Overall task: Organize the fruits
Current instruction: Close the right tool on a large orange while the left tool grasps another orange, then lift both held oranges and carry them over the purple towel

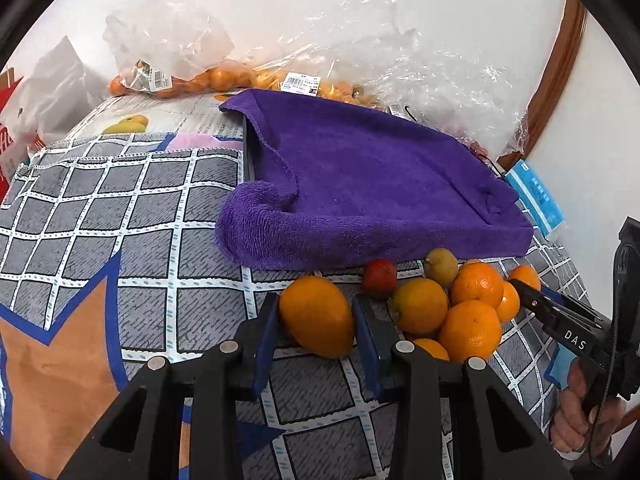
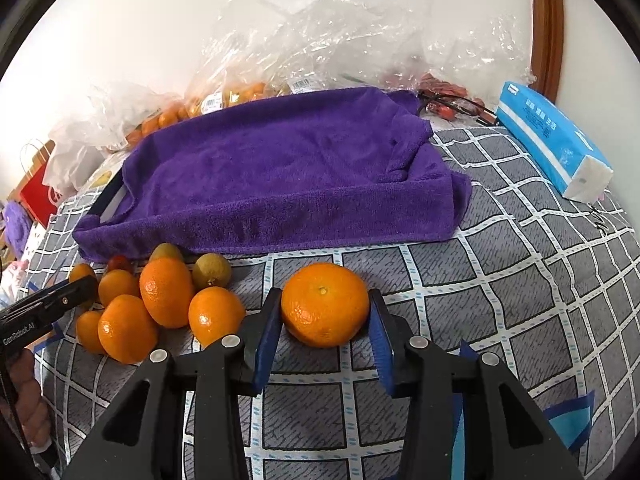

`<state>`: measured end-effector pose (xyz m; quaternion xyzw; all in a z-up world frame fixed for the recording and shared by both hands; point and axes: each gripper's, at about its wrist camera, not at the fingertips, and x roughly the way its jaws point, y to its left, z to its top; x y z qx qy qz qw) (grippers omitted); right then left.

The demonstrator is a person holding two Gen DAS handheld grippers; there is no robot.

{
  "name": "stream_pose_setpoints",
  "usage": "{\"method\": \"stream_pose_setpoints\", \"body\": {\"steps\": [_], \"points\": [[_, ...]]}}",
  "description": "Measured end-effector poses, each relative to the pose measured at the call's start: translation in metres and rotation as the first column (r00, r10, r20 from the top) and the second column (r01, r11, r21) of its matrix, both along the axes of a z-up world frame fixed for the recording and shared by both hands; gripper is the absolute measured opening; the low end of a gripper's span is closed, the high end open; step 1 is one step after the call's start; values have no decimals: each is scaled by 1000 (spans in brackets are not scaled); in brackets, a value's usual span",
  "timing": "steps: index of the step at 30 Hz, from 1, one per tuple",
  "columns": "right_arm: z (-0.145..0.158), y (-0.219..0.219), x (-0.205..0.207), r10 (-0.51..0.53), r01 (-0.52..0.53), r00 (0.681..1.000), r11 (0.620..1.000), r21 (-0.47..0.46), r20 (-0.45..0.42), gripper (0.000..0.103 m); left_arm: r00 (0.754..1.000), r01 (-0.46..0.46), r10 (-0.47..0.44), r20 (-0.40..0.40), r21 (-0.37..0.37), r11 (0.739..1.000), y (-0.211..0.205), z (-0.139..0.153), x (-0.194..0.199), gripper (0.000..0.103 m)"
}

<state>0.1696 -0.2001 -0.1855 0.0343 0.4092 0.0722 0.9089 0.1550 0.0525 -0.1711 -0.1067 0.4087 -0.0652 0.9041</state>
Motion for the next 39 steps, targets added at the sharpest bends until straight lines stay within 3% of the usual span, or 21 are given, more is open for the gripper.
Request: {"method": "stream_pose_setpoints", "body": {"steps": [9, 16, 20, 23, 29, 33, 39], "points": [[2, 4, -2, 13, -13, 1000, 1000, -7, 12, 41, 999, -44, 44, 6, -31, 999, 9, -1, -4, 35], [6, 2, -8, 6, -7, 999, 1000, 11, 46, 41, 999, -39, 40, 19, -70, 997, 12, 1, -9, 34], [10, -5, -11, -10, 8, 998, 1000, 26, 58, 41, 1000, -16, 15, -14, -54, 998, 9, 3, -13, 34], [17, -8, -17, -13, 11, 998, 999, 31, 68, 41, 1000, 6, -6, -3, -33, 999, 6, 12, -19, 34], [55, -2, -30, 9, -10, 991, 1000, 7, 131, 41, 999, 6, -4, 32, -59, 998, 4, 33, -27, 34], [74, 7, -28, 25, -21, 989, 999, -31, 146, 41, 998, 36, -36, 60, -3, 999, -3, 55, -20, 34], [92, 17, -15, 39, -42, 983, 999, 13, 178, 41, 995, 26, -26, 98, -4, 1000, -1, 86, -6, 34]]}}
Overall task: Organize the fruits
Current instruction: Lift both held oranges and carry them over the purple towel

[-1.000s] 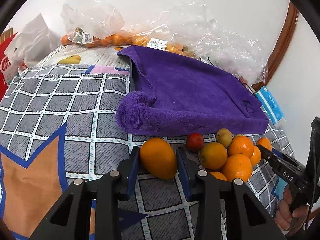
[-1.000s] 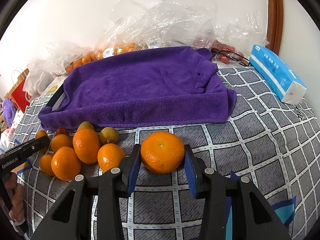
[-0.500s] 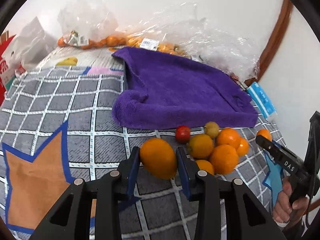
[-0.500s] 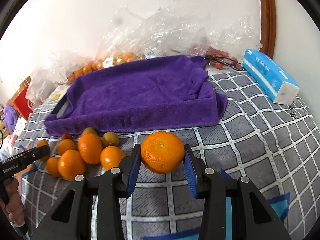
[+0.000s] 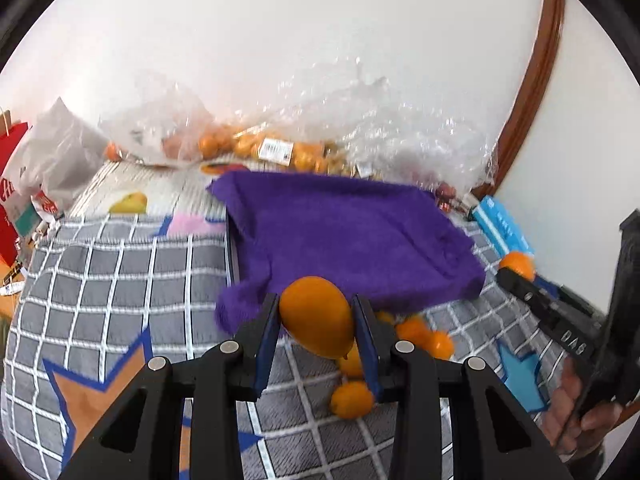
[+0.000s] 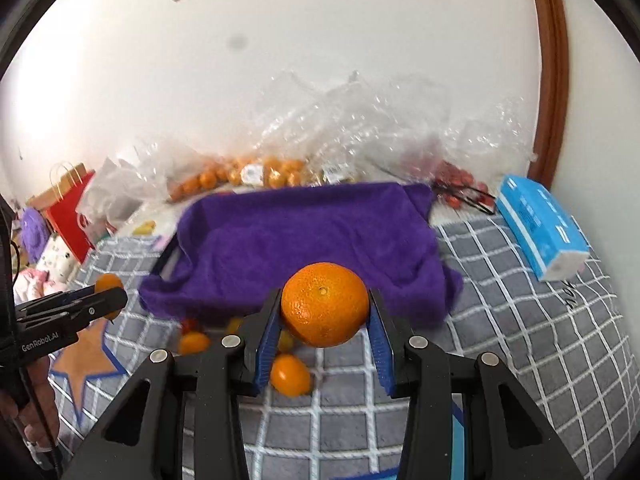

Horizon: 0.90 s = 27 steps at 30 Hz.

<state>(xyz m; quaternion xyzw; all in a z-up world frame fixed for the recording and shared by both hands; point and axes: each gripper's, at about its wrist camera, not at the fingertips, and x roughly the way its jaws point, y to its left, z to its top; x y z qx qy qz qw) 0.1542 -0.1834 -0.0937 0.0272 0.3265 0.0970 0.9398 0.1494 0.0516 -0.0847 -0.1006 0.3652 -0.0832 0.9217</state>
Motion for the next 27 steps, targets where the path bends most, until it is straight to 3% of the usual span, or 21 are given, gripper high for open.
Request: {"method": "stream_pose_setpoints", "body": {"steps": [7, 11, 22, 27], "points": [[11, 8, 30, -3, 3, 1000, 1000, 6, 24, 41, 998, -34, 34, 59, -7, 999, 7, 30, 30, 34], [16, 8, 50, -16, 15, 999, 1000, 24, 33, 41, 996, -61, 63, 67, -36, 998, 12, 31, 55, 34], [-7, 14, 98, -31, 30, 999, 999, 31, 32, 41, 993, -62, 71, 91, -94, 994, 10, -17, 93, 34], [-31, 6, 111, -44, 45, 999, 998, 34, -31, 41, 993, -88, 94, 72, -91, 992, 10, -37, 96, 34]]}}
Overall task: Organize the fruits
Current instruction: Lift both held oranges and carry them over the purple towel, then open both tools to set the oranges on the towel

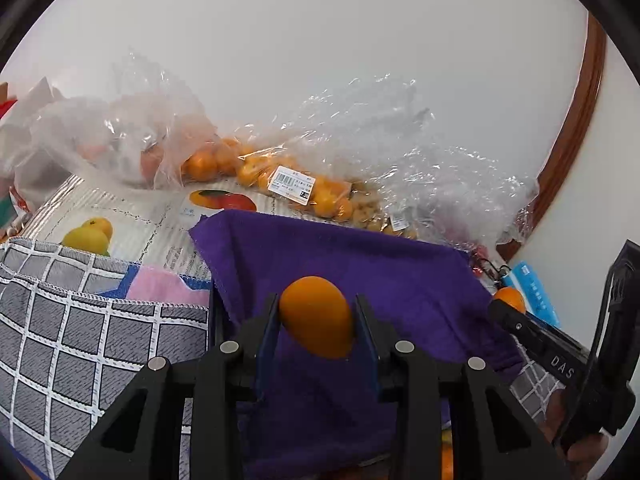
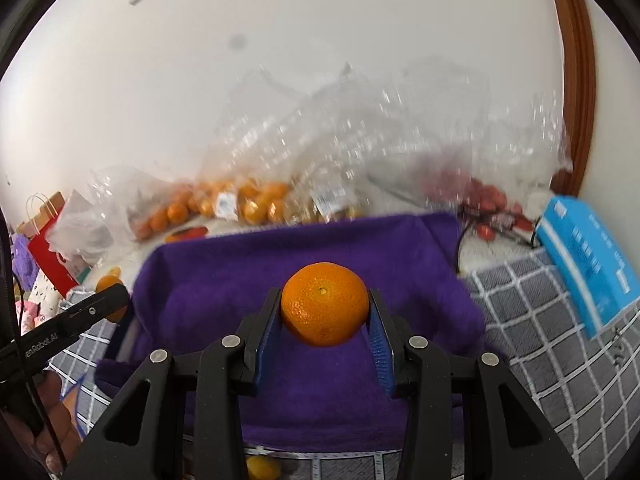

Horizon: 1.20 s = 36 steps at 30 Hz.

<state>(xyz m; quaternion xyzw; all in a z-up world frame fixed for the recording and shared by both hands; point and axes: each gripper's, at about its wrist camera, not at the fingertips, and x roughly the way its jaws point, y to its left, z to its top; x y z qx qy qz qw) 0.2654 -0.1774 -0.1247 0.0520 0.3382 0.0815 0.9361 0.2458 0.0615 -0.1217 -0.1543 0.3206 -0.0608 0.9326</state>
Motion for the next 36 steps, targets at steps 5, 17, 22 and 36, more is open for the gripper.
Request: {"method": "stream_pose_setpoints", "body": {"steps": [5, 17, 22, 36], "points": [[-7, -12, 4, -34, 34, 999, 999, 5, 6, 41, 1000, 5, -5, -1, 20, 1000, -4, -8, 4, 34], [-30, -12, 15, -36, 36, 999, 999, -6, -26, 41, 996, 9, -10, -83, -16, 1000, 0, -25, 16, 34], [-42, -7, 20, -25, 24, 998, 1000, -18, -60, 41, 994, 35, -34, -107, 6, 999, -6, -29, 19, 34], [-55, 1, 25, -6, 4, 994, 1000, -20, -113, 42, 991, 52, -46, -128, 50, 997, -13, -33, 22, 35]]}}
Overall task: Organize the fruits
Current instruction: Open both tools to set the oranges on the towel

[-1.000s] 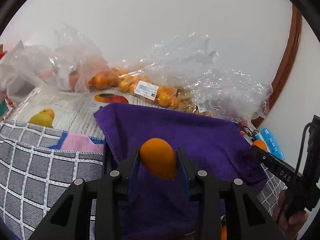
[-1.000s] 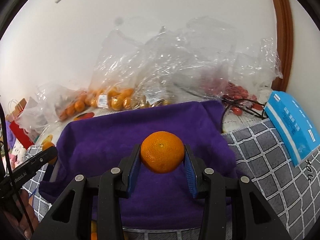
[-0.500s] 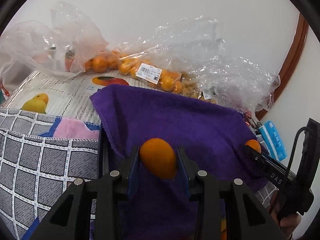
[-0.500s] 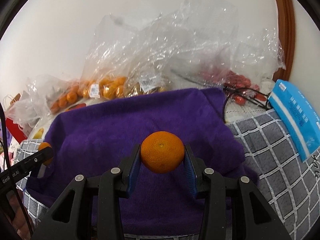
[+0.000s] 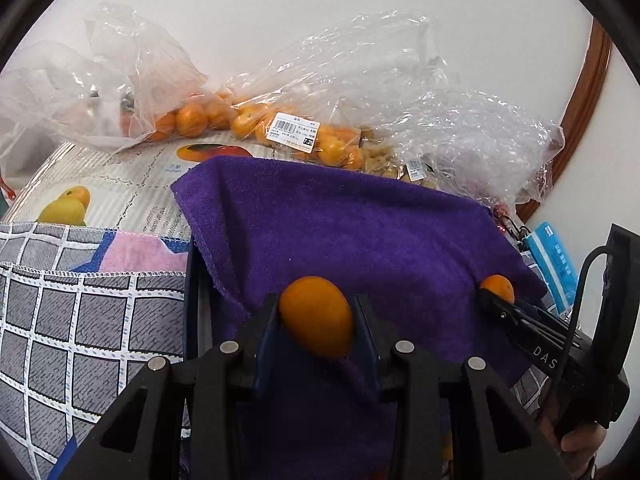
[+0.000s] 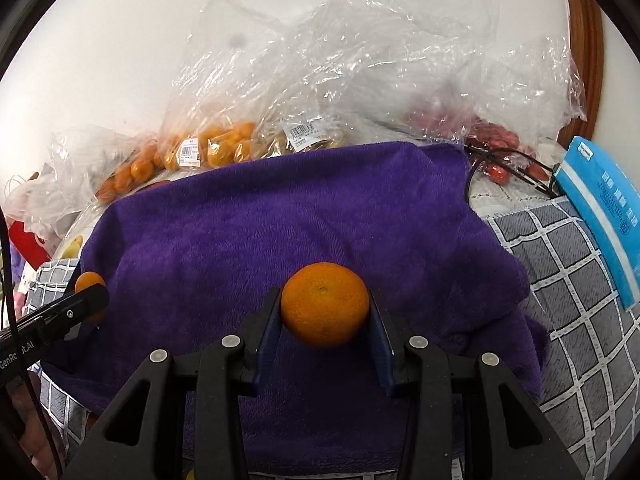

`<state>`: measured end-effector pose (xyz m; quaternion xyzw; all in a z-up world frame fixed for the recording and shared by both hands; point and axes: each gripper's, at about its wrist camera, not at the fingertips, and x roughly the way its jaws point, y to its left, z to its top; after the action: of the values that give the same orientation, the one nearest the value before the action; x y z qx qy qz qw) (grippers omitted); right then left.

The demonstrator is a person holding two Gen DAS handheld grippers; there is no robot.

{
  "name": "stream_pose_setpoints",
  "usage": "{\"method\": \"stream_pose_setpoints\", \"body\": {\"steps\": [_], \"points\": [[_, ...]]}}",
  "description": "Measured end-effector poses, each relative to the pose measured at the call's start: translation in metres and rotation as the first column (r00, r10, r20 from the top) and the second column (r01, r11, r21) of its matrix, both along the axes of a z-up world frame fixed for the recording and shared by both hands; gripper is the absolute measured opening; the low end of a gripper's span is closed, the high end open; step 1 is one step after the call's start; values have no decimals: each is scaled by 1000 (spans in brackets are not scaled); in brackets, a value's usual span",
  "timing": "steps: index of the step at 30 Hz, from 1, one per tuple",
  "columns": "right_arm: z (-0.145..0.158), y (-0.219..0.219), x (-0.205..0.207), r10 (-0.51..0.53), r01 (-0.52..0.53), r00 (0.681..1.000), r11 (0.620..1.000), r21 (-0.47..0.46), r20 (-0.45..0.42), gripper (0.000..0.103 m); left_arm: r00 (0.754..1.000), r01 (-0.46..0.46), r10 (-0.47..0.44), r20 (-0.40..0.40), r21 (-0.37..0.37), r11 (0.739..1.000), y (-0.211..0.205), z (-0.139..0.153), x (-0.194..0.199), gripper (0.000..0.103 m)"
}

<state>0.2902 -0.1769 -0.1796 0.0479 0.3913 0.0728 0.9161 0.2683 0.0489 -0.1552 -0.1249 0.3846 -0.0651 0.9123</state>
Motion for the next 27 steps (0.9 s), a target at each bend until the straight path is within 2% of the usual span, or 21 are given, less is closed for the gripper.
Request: {"method": "stream_pose_setpoints", "body": {"steps": [6, 10, 14, 16, 18, 27], "points": [[2, -1, -2, -9, 9, 1000, 1000, 3, 11, 44, 1000, -2, 2, 2, 40, 999, -5, -1, 0, 35], [7, -2, -6, -15, 15, 999, 1000, 3, 36, 61, 1000, -3, 2, 8, 37, 999, -5, 0, 0, 35], [11, -2, -8, -28, 29, 998, 1000, -7, 55, 61, 999, 4, -5, 34, 18, 1000, -4, 5, -3, 35], [13, -2, -11, -30, 30, 997, 1000, -7, 68, 62, 999, 5, -6, 48, 19, 1000, -5, 7, -5, 43], [15, -2, -14, -27, 28, 996, 1000, -7, 85, 62, 998, 7, -8, 68, 19, 1000, -5, 10, -8, 46], [30, 0, -26, -20, 25, 989, 999, -32, 144, 61, 989, -8, 8, 149, -5, 1000, -2, 20, -19, 46]]}}
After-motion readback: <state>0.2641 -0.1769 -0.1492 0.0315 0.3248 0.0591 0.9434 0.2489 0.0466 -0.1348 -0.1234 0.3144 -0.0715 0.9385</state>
